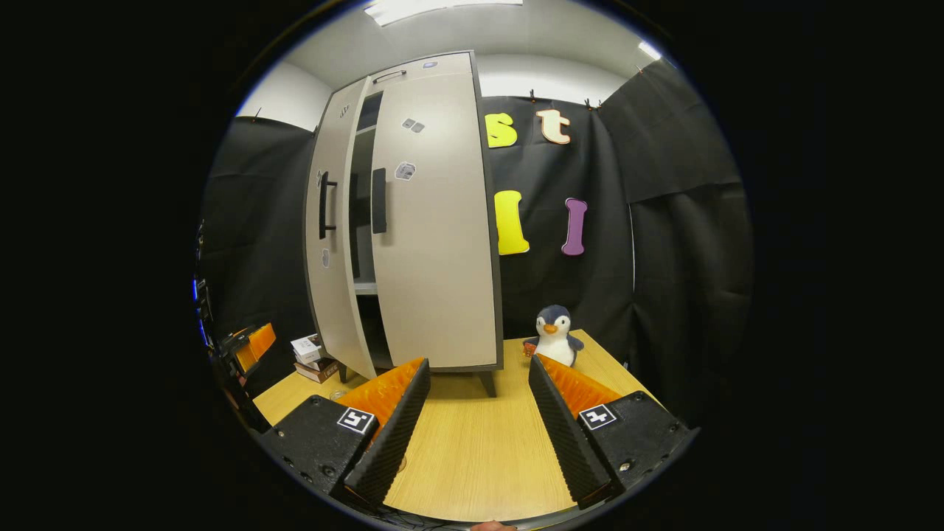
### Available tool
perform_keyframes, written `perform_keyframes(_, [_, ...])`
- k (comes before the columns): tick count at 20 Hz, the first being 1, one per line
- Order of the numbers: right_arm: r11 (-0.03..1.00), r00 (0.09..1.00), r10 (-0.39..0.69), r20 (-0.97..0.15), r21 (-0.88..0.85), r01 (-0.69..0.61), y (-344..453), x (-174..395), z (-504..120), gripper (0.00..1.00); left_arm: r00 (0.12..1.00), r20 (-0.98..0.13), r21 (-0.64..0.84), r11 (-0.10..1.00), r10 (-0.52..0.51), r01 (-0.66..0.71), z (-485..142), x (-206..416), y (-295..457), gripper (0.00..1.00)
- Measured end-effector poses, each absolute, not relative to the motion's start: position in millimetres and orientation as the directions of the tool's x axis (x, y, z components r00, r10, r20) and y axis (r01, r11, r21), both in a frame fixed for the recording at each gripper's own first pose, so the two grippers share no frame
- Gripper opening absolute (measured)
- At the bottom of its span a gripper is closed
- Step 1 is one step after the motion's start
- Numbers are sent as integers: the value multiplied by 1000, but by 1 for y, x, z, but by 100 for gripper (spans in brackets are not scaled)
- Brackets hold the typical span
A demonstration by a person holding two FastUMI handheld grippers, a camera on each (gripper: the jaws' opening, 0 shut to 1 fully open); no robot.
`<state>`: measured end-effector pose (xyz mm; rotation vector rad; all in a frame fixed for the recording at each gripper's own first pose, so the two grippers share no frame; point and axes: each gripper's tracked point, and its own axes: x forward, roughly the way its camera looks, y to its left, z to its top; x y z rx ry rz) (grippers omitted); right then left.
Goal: Grasp the bottle in the cabinet with the left hand and place it on the coaster, then close the right door with the right hand and the left door with the left hand.
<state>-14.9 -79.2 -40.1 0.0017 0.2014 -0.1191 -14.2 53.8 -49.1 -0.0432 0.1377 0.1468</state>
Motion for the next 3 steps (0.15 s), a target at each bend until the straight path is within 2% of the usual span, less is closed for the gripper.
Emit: perform_keyframes(3, [994,972,-110,-206,-8,111,-75,-13,-43,83,982,-132,-22,990,137,-141,-46,-17,54,95])
